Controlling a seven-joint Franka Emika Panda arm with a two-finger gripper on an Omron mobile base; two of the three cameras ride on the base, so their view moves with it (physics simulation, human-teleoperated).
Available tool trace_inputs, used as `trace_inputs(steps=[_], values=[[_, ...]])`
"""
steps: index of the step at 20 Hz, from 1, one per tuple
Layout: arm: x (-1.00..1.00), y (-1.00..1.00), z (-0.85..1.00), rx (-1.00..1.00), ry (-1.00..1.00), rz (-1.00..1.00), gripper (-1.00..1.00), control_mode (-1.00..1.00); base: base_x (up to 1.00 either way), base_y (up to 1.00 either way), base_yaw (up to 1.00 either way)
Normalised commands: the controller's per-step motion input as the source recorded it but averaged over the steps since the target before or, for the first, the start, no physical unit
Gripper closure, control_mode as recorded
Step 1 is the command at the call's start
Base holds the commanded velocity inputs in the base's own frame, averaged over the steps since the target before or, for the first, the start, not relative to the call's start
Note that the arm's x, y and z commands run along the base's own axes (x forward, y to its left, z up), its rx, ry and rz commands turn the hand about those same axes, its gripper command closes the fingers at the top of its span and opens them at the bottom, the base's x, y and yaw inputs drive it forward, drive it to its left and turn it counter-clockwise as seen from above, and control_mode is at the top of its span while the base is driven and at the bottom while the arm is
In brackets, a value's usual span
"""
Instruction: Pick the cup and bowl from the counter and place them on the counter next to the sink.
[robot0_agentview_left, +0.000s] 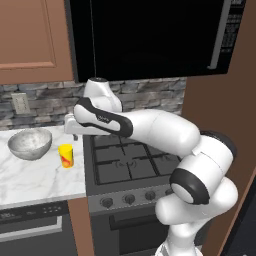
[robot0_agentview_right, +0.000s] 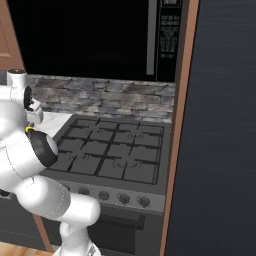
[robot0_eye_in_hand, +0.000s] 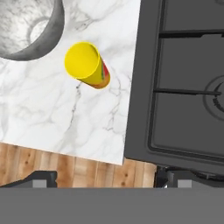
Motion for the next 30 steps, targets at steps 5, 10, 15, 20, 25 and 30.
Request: trace_inputs(steps=[5, 10, 15, 20, 25, 30], values=[[0.00, 0.00, 0.00, 0.00, -0.01, 0.00, -1.00, -1.00, 0.00, 0.00, 0.00], [0.00, 0.00, -0.11, 0.00, 0.00, 0.00, -1.00, -1.00, 0.00, 0.00, 0.00], [0.02, 0.00, -0.22, 0.00, -0.04, -0.01, -1.00, -1.00, 0.00, 0.00, 0.00], [0.11, 0.00, -0.16, 0.00, -0.08, -0.01, -1.00, -1.00, 0.00, 0.00, 0.00], [0.20, 0.03, -0.14, 0.00, -0.04, -0.01, -1.00, -1.00, 0.00, 0.00, 0.00], [0.46, 0.21, -0.06, 0.00, 0.02, -0.01, -1.00, -1.00, 0.00, 0.00, 0.00]])
